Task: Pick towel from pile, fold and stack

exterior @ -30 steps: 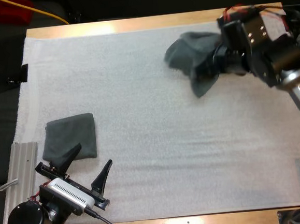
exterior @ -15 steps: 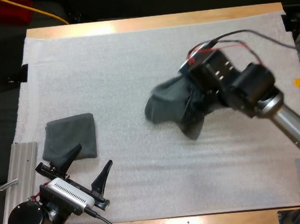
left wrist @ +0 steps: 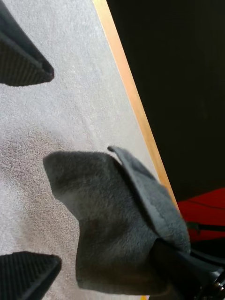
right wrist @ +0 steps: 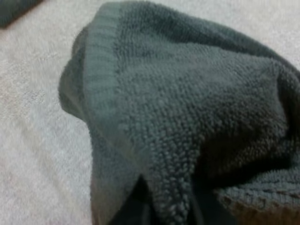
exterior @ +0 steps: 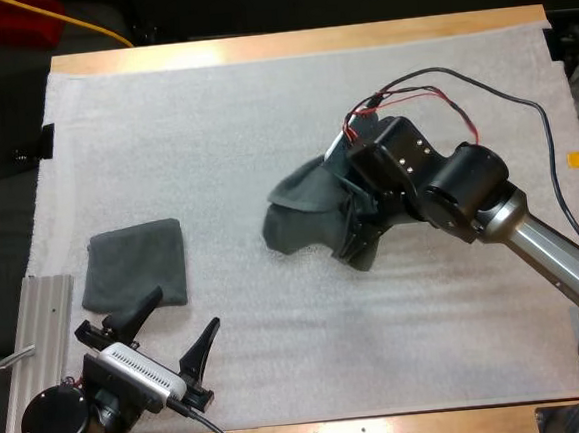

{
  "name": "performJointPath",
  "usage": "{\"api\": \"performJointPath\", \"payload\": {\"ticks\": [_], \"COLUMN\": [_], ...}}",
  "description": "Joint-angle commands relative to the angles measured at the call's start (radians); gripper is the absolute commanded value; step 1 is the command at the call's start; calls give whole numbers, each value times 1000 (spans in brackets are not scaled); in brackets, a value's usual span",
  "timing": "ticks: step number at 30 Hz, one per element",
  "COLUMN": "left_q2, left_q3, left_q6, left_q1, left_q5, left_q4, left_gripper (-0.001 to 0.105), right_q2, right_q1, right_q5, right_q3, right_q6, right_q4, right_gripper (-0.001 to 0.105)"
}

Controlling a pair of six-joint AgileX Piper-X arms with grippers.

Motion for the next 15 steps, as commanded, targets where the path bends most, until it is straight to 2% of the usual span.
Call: {"api": "performJointPath", "payload": {"ticks": [1,2,3,4,5,6,9,13,15], "left_q2": [0,0,0,0,0,0,0,0,0], "left_q3": [-7,-7,-7,-7,-7,-7,-7,-7,-7], "left_q6": [-10,-10,-10,-10,-10,-10,-10,-10,-10], "left_q1": [-5,-5,-5,-5,-5,-5,-5,-5,-5], "left_q5": [6,6,6,6,6,6,6,6,6], "left_q4": [-4,-4,-4,-4,-4,-4,-4,-4,-4], "left_gripper": [70,70,70,70,70,70,70,70,70], "right_q2": [-9,-9,-9,-9,-9,-9,-14,-26,-31], "right_q1": [-3,-3,-3,-3,-3,-3,-3,-3,-3], "right_q5": [-8,-8,-8,-6,-3,-1,22,22,22], "right_q3": [-5,-5,-5,-5,-5,-5,-5,-5,-5], "right_q6": [-12,-6,-1,4,4,4,35,50,49], "right_q4": [-8,-7,-7,-7,-2,1,23,77,103], "right_gripper": [33,50,59,75,85,89,88,77,77]}}
